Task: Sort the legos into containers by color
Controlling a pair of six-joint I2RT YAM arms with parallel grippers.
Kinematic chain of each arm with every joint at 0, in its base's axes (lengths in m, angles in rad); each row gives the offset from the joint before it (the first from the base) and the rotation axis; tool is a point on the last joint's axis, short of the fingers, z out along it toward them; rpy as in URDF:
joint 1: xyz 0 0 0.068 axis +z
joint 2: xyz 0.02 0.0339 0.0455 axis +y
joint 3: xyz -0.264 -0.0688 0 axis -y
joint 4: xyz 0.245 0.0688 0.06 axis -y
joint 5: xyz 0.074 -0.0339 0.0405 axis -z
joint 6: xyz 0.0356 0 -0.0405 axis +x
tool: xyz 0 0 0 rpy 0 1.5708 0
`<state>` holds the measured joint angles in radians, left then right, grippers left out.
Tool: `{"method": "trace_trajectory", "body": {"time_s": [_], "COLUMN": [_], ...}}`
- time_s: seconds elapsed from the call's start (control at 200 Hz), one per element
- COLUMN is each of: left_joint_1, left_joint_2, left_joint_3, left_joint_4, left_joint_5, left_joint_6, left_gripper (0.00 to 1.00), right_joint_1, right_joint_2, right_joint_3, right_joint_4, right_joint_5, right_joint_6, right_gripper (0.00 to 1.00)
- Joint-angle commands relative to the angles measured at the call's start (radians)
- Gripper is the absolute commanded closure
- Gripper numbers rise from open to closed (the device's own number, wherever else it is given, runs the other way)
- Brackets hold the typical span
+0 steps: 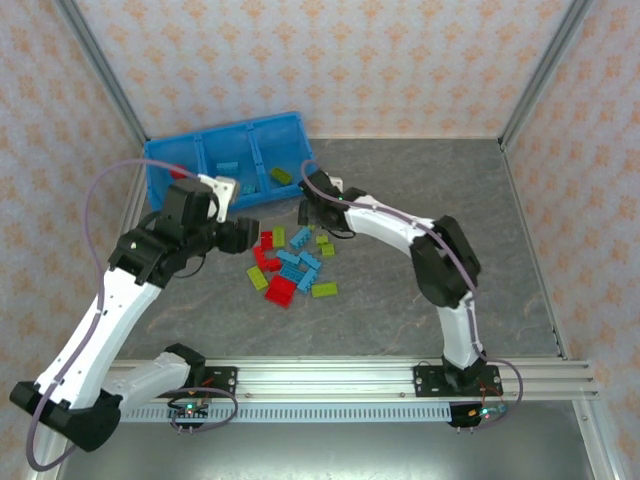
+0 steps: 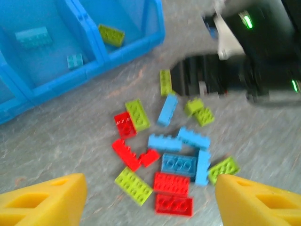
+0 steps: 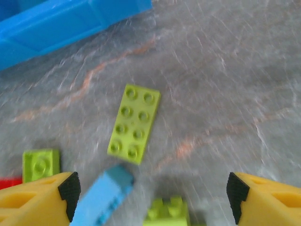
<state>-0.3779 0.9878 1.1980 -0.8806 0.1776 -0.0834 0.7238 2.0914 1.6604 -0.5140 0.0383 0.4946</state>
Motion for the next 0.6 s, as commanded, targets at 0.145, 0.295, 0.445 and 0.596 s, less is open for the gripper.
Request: {"method": "trace_trajectory", "body": {"time_s": [0.145, 0.295, 0.445, 0.596], "left_joint_1": [0.003, 0.003, 0.004, 0.004], "left_joint_2": [-0.080, -0.104, -0.116, -0.137], "left_joint_3": [-0.132, -0.156, -0.167, -0.178], "left_joint_4": [0.062, 0.087, 0.106, 0.122], "left_joint_5": [0.128, 0.210, 0.331, 0.430], "left_joint_6": [0.137, 0.150, 0.179, 0.205], "left_gripper": [0.14, 0.09, 0.07, 0.07], "right_joint_1": [0.004, 0.003, 0.001, -0.022], "right_joint_2": [0.273, 0.315, 0.309, 0.209], "right_joint_3": [0.323, 0.340, 0.312, 0.165], "right_joint_4": [-0.225, -0.223, -0.241, -0.139], "right_joint_5": [0.074, 0.047, 0.068, 0.028], "right_joint_6": [-0.022, -0.020, -0.022, 0.002], "right_gripper": [0.29, 0.40, 0.53, 0.70]}}
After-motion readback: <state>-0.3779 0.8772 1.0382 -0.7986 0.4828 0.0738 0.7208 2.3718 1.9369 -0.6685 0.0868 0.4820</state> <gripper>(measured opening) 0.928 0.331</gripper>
